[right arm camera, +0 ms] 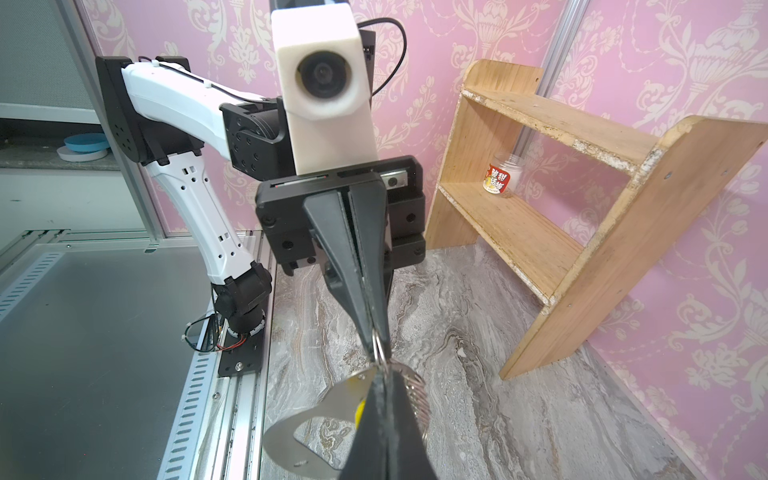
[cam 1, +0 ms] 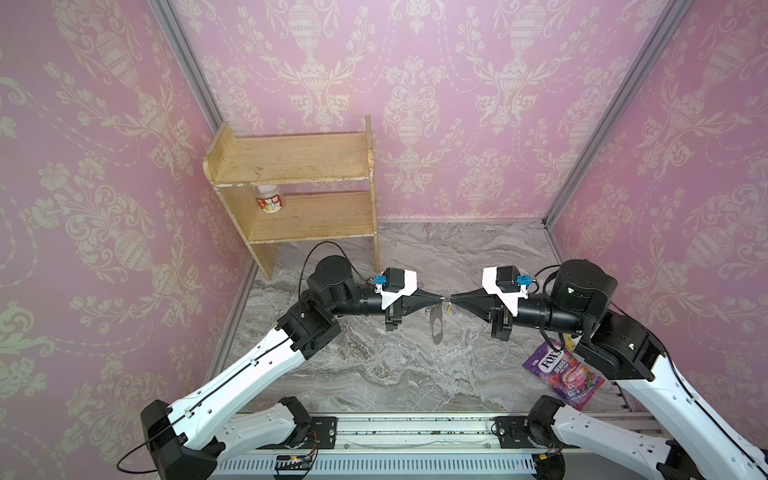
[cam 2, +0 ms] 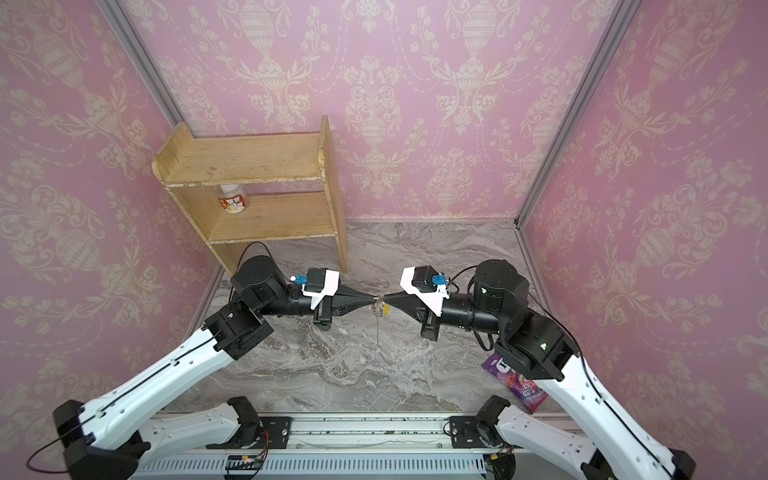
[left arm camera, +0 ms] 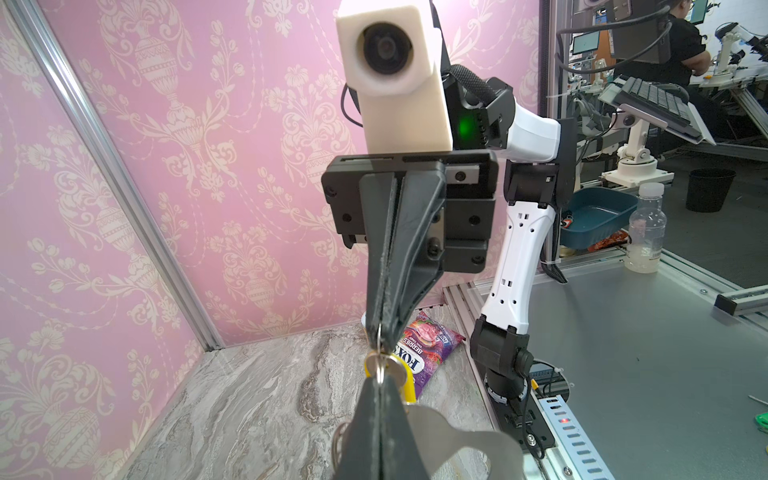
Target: Put the keys on the keyring
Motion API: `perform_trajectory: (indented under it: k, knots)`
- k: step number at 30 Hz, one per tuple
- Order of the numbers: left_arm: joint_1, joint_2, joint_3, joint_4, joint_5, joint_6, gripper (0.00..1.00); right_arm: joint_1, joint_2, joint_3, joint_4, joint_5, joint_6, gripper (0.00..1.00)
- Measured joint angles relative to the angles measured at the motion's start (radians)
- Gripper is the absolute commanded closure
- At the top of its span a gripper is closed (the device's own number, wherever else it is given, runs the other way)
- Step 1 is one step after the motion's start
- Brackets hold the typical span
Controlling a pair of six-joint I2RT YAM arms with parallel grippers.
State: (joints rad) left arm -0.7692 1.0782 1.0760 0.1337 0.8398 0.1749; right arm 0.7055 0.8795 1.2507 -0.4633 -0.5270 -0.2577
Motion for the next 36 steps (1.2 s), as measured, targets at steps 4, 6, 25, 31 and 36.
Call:
perform_trajectory:
  k: [4,6,25,31,36]
  knots:
    - [0.0,0.0,0.0,0.001,0.0,0.0,1.0,0.0,0.0,0.0,-0.001,0.0,0.002,1.0]
    - [0.0,0.0,0.0,0.003,0.001,-0.001,1.0,0.0,0.0,0.0,-0.001,0.0,0.005,1.0]
    - [0.0,0.001,0.0,0.118,0.03,-0.051,1.0,0.004,0.003,-0.014,0.048,-0.016,0.045,1.0]
    - [-0.009,0.006,0.0,0.159,0.073,-0.085,1.0,0.004,0.008,-0.025,0.067,-0.007,0.052,1.0]
    - [-0.012,0.013,-0.004,0.208,0.075,-0.122,1.0,0.004,-0.005,-0.027,0.085,-0.007,0.052,1.0]
